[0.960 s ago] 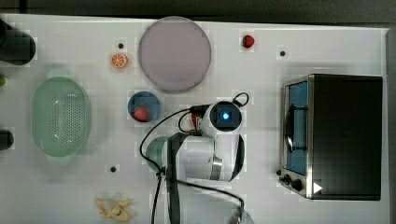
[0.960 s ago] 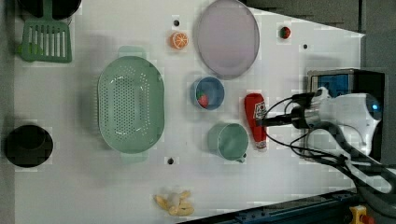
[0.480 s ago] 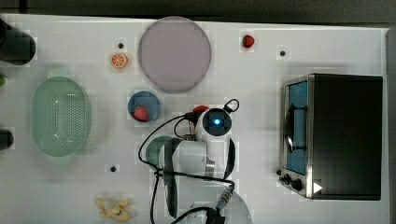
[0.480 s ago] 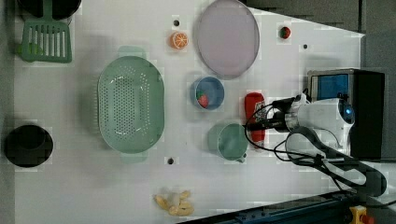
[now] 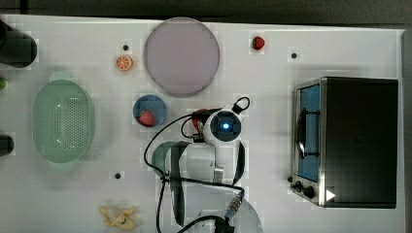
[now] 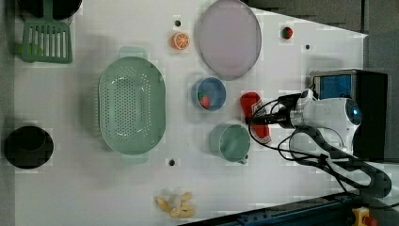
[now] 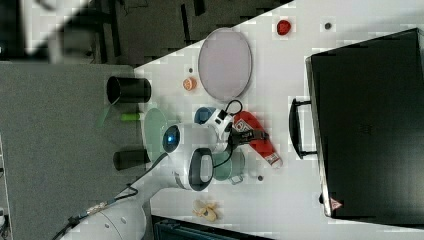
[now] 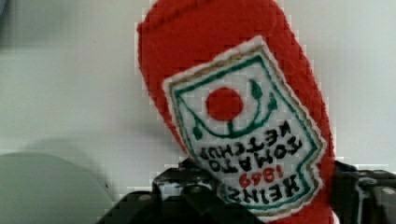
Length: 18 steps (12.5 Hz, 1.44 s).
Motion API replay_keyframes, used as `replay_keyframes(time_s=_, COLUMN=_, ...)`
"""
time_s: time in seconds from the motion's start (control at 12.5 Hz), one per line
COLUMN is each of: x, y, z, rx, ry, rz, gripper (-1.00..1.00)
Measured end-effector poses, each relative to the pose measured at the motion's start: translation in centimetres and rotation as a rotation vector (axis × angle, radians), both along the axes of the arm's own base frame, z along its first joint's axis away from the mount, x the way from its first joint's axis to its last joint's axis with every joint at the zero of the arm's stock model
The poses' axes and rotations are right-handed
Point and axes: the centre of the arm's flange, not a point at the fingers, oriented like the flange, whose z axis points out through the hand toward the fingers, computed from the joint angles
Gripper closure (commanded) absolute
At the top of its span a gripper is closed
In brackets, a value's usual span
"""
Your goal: Pick ketchup from table and place on plate.
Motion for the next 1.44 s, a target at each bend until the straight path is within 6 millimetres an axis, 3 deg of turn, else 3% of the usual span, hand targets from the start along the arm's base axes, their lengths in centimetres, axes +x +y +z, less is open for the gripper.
replay_keyframes(time_s=0.24, x=0.0, y=-0.3, z=0.3, rx=-0.003, ry=-0.005, rz=-0.006, gripper=-0.30)
replay_keyframes(time_s=0.48, x=-0.3, y=-0.6, z=3.8, rx=-0.004, ry=0.034, rz=-0.009, gripper=-0.30)
replay_keyframes(time_s=0.64, x=-0.2, y=-0.5, z=8.7, rx=-0.005, ry=0.039, rz=-0.003, gripper=-0.30)
replay_keyframes(time_s=1.12, x=3.3, y=0.8, z=27.9, rx=-0.023, ry=-0.032, rz=0.033, gripper=-0.30)
replay_keyframes(time_s=1.28, x=4.8, y=1.8, z=32.2, rx=-0.024, ry=-0.059, rz=0.051, gripper=-0.30)
replay_keyframes(time_s=1.44, x=6.8, y=3.5, z=34.8, rx=-0.022, ry=-0.093, rz=0.070, gripper=-0.30)
